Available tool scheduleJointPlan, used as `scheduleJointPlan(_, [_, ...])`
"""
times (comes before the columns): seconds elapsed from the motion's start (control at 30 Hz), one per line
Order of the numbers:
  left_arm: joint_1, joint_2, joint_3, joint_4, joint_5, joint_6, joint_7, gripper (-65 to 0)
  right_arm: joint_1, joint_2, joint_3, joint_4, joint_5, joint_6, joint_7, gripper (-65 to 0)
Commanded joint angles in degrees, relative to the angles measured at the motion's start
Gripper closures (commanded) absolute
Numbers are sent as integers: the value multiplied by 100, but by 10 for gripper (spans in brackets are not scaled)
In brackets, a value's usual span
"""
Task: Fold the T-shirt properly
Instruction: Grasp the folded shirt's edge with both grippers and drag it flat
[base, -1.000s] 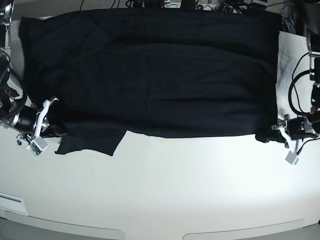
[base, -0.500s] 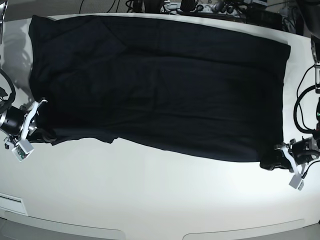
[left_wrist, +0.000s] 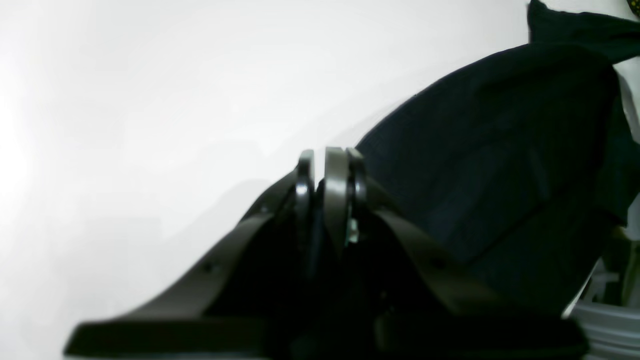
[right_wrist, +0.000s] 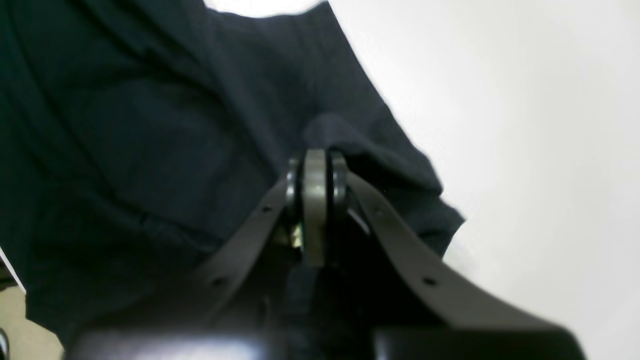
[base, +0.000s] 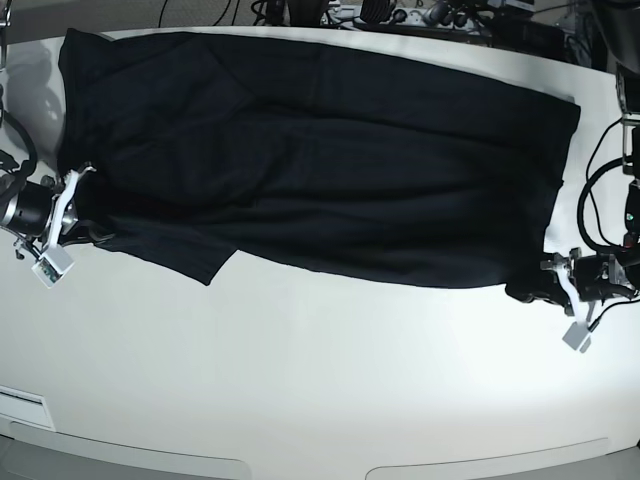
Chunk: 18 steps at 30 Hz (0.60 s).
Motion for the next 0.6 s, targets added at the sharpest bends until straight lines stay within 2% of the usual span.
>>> scheduleJointPlan(0.0, [-188,-205,-59,70,-227,-47,-66,0,83,140,74,83,103,8,87,0])
scheduleJointPlan(0.23, [-188,-549,-59,81,-505,-47,44,0,87,140,74,92,107,8,87,0])
scheduleJointPlan(0.33, [-175,-603,-59,81,-881,-47,361,0,87,140,74,92,221,8,33,0])
scheduleJointPlan(0.37, [-170,-608,-59,81,-1095,-47,568,0,87,140,74,94,323,8,-57,0])
scheduleJointPlan(0.43, [-157,-612,-59,81,-1118,-47,962,0,87,140,74,96,629,8,-291,0])
scheduleJointPlan(0.57, [-114,-664,-59,85,-1118,-47,1222,0,87,140,74,96,1113,8,-927,0])
